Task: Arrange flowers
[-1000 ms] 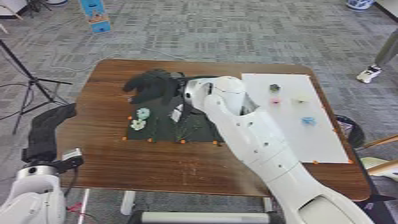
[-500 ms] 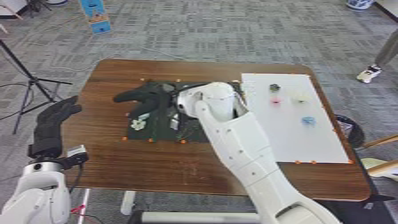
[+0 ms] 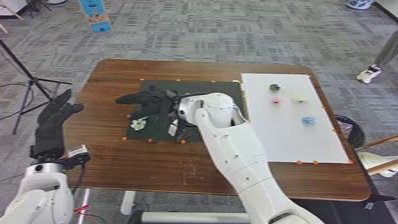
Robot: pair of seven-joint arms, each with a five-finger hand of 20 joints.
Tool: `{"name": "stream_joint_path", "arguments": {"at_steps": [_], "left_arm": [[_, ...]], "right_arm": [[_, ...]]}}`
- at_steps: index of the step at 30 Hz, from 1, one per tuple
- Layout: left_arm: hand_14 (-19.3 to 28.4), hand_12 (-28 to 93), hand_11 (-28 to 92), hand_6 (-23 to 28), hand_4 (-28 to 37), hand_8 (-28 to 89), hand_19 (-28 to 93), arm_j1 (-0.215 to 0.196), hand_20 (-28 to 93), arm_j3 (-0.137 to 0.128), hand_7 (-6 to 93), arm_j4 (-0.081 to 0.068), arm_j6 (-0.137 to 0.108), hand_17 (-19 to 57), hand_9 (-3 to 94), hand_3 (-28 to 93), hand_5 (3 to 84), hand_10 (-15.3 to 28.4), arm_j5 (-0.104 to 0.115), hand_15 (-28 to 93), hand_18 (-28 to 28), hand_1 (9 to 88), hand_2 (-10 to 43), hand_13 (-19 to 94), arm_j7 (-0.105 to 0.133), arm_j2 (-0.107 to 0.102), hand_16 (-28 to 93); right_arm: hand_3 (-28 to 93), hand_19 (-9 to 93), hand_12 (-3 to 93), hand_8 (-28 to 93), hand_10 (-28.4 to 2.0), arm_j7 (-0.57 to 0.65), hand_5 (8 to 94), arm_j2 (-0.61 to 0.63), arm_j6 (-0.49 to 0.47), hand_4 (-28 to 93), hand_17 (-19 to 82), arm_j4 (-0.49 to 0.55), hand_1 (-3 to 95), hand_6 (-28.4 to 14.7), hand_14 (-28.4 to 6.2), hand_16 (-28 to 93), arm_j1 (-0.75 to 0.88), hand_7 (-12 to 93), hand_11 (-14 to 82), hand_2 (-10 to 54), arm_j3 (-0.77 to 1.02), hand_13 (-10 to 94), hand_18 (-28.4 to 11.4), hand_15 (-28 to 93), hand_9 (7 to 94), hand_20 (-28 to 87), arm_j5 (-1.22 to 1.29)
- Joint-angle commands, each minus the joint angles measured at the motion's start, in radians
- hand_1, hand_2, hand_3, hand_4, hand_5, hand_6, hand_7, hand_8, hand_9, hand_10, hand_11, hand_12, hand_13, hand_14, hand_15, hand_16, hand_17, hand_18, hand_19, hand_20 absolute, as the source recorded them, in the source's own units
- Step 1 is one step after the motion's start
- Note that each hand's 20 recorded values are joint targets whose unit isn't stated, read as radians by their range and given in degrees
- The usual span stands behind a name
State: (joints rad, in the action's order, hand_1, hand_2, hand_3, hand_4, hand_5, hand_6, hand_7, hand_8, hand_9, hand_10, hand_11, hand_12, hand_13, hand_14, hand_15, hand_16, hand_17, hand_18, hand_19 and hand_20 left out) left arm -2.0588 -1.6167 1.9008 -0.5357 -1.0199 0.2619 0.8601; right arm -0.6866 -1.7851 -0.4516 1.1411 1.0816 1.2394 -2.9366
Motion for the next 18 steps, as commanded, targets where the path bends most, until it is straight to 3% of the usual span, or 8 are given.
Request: {"name": "stream_joint_path", "arguments": {"at_steps": [1, 4, 9, 18], "left_arm": [[11.4, 11, 19, -3.8, -28.3, -12, 2, 0.041, 13, 0.031, 17.8, 0.019, -0.007, 0.0, 48.3, 72, 29.3, 11.8, 0.0, 8, 7.7, 21.8, 16.8, 29, 0.004, 0.018, 1], [11.5, 11, 19, -3.7, -28.3, -13, 2, 0.056, 13, 0.044, 18.0, 0.022, -0.021, 0.0, 48.3, 72, 29.5, 11.8, 0.008, 8, 7.8, 21.8, 16.8, 29, 0.011, 0.019, 1], [11.5, 11, 19, -3.5, -28.3, -13, 2, 0.065, 13, 0.049, 18.2, 0.033, -0.016, 0.0, 48.1, 72, 29.7, 11.7, -0.002, 8, 7.8, 21.7, 16.5, 29, 0.019, 0.023, 1], [11.5, 11, 19, -2.5, -28.3, -12, 2, 0.082, 13, 0.06, 17.8, 0.035, -0.013, 0.0, 47.6, 73, 32.1, 11.7, -0.011, 8, 8.0, 21.6, 16.3, 29, 0.008, 0.023, 1]], "right_arm": [[67, 51, 8.6, -10, -6.3, -0.051, 18.3, -0.049, -0.011, -17, -2, -0.038, 13.5, -0.9, -18.2, 33, 0.0, 19, 3.4, 23.0, 0.053, 22, -16.1, 46, 36.1, 50, -0.395], [67, 51, 8.5, -10, -6.3, -0.039, 18.8, -0.056, -0.002, -17, -2, -0.042, 13.6, -0.9, -18.3, 33, 0.006, 19, 3.6, 23.0, 0.062, 23, -16.1, 46, 37.2, 50, -0.424], [67, 51, 8.2, -11, -6.6, -0.034, 18.8, -0.063, -0.018, -17, -1, -0.051, 13.6, -1.0, -18.2, 33, 0.011, 19, 3.7, 23.1, 0.072, 23, -16.2, 47, 37.7, 50, -0.489], [67, 51, 8.2, -11, -7.1, -0.03, 19.6, -0.081, -0.077, -18, -1, -0.077, 13.3, -0.8, -18.3, 32, 0.002, 19, 4.4, 22.6, 0.108, 23, -16.1, 46, 40.5, 49, -0.524]]}}
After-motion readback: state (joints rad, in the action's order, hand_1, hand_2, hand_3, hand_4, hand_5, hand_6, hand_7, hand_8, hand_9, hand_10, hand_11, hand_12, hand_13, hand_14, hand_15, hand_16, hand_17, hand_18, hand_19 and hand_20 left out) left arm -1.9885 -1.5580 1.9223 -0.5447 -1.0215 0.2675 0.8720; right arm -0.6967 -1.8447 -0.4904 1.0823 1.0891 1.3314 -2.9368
